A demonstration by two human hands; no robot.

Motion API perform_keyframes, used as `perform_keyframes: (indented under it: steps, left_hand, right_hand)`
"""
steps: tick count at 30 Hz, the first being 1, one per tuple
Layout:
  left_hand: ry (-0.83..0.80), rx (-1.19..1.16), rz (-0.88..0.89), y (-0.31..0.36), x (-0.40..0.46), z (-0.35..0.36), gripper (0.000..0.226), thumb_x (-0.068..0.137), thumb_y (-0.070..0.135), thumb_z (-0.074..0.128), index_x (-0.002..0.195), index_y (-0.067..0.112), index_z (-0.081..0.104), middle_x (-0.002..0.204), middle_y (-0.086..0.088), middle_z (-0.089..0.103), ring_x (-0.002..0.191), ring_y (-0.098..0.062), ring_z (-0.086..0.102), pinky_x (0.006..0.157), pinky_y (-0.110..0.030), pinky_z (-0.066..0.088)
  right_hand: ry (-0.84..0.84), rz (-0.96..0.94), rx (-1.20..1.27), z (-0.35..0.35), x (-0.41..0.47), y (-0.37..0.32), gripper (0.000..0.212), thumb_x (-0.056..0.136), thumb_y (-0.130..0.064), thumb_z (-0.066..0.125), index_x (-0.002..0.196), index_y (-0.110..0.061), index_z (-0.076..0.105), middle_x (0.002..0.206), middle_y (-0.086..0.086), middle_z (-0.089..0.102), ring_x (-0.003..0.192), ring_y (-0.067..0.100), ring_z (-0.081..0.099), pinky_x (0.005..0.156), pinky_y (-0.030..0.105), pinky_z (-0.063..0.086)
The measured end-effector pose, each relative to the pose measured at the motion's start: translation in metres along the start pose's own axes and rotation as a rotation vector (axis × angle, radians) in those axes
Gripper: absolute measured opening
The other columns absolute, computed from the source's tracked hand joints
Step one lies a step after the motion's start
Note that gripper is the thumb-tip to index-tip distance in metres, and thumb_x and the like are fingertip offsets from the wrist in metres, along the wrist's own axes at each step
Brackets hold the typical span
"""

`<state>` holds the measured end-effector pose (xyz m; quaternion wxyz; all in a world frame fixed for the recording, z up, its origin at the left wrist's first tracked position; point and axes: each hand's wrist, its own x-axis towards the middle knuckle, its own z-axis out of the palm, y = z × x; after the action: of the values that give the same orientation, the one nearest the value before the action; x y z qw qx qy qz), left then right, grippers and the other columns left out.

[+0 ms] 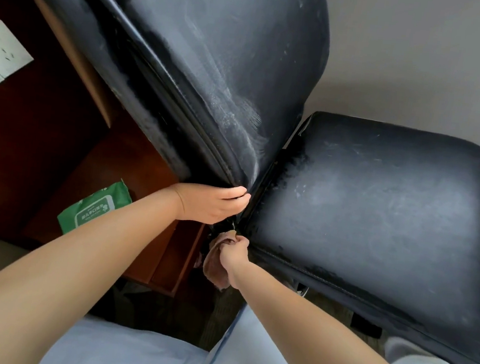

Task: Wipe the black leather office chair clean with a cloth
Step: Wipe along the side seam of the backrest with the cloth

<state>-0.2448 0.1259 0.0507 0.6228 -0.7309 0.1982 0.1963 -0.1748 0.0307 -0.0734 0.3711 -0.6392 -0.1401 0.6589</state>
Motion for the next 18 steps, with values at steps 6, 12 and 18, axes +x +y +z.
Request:
perform_keyframes:
  steps: [6,12,18]
  left_hand:
    - [0.047,-0.069,-0.040,0.004,0.000,0.000,0.045,0.089,0.019,0.037,0.121,0.013,0.068,0.130,-0.007,0.060,0.125,-0.023,0.051,0.106,-0.050,0.022]
    - [0.036,-0.086,-0.042,0.004,0.001,0.002,0.039,0.089,0.026,0.046,0.117,0.014,0.070,0.126,-0.007,0.063,0.124,-0.023,0.052,0.107,-0.049,0.023]
    - [0.040,-0.115,-0.056,0.007,-0.001,0.000,0.038,0.090,0.034,0.053,0.117,0.013,0.070,0.127,-0.008,0.062,0.124,-0.026,0.050,0.108,-0.052,0.020]
  right_hand:
    - [0.005,-0.023,-0.012,0.013,0.001,0.010,0.042,0.102,-0.018,0.033,0.144,-0.017,0.029,0.143,0.006,0.039,0.127,0.023,0.042,0.105,0.032,0.034]
    - [-0.063,0.024,-0.066,0.022,0.010,0.015,0.054,0.102,-0.017,0.024,0.151,-0.034,0.009,0.155,0.004,0.022,0.136,0.029,0.032,0.113,0.040,0.026]
    - [-0.137,0.083,-0.080,0.016,0.022,0.007,0.054,0.102,-0.013,0.024,0.152,-0.022,0.005,0.155,0.010,0.020,0.137,0.032,0.030,0.110,0.038,0.030]
